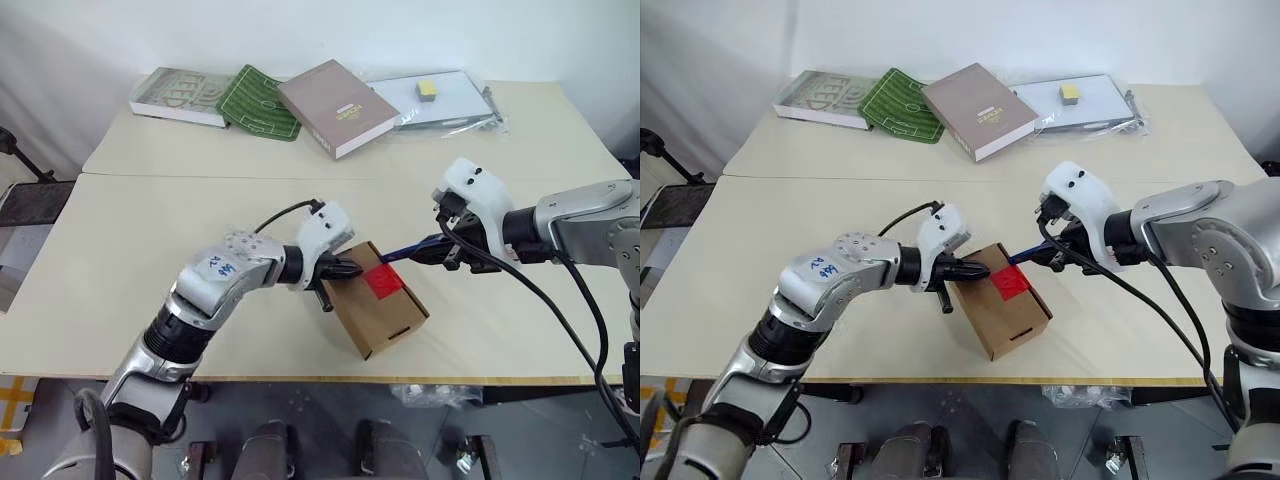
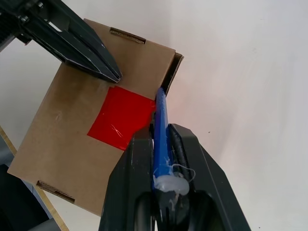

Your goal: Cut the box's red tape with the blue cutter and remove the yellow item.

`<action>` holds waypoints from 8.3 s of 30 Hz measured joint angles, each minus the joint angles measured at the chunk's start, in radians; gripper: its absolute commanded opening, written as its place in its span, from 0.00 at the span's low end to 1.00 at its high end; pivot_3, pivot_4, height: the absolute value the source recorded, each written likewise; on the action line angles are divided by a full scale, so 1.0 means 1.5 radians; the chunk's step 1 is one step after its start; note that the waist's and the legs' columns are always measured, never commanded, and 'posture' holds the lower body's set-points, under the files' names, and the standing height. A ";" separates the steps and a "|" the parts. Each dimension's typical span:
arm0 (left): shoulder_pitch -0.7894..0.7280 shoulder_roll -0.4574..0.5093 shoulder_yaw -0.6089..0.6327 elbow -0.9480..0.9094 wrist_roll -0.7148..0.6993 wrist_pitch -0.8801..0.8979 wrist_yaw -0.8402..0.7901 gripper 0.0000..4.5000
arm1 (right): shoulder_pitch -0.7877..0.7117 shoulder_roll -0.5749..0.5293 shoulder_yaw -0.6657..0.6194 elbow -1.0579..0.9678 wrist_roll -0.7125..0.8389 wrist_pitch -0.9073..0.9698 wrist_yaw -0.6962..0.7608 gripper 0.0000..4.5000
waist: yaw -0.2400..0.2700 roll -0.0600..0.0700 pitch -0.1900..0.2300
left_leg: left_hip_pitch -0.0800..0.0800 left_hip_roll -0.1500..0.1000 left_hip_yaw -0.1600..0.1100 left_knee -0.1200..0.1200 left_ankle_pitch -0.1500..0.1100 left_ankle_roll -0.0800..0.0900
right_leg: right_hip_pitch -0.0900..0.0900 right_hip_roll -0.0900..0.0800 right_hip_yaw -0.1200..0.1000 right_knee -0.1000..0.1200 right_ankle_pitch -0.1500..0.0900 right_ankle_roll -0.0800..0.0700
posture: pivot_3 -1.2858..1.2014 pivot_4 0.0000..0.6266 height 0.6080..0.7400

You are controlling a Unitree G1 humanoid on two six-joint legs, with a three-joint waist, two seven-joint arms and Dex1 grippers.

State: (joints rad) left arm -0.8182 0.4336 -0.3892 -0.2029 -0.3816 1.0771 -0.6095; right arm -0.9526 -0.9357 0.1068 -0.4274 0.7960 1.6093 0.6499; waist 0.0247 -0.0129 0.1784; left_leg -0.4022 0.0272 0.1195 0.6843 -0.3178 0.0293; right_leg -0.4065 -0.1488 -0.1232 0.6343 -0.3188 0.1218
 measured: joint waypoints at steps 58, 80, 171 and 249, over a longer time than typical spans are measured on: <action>-0.053 -0.033 -0.054 0.012 0.064 0.074 0.009 0.00 | 0.052 -0.260 -0.100 0.052 0.184 -0.093 0.074 0.04 | 0.001 0.000 -0.004 | 0.011 0.001 -0.005 -0.001 -0.004 0.001 | 0.018 -0.007 -0.001 -0.014 0.002 -0.001 | 0.52 0.24 1.00; -0.058 -0.142 0.227 0.043 -0.063 0.065 0.005 0.00 | 0.287 0.189 -0.206 0.570 -0.206 -0.781 0.000 0.16 | -0.009 0.003 0.002 | 0.001 0.000 -0.002 -0.001 0.002 0.004 | 0.010 0.001 -0.005 -0.015 0.010 0.004 | 0.52 0.24 1.00; 0.081 -0.011 0.129 0.063 -0.063 -0.096 -0.029 0.00 | 0.209 0.197 -0.073 0.155 -0.204 -0.321 -0.053 0.99 | -0.002 0.007 0.004 | -0.001 -0.001 0.000 -0.002 0.004 0.004 | 0.006 0.001 -0.002 -0.015 0.012 0.004 | 0.52 0.24 1.00; 0.067 0.003 0.097 0.069 -0.004 -0.130 -0.091 0.00 | 0.061 0.262 -0.130 0.361 -0.123 0.000 -0.051 0.01 | -0.016 0.004 0.002 | -0.001 -0.001 0.000 -0.001 0.004 0.004 | 0.006 0.000 -0.002 -0.013 0.012 0.003 | 0.52 0.24 1.00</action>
State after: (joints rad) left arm -0.7175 0.4381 -0.2431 -0.0996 -0.3882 0.8821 -0.7458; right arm -0.8610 -0.5427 -0.0875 0.1147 0.6112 1.6096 0.5728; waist 0.0005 -0.0066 0.1808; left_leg -0.4033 0.0264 0.1189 0.6825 -0.3111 0.0351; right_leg -0.3975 -0.1482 -0.1257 0.6147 -0.3003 0.1268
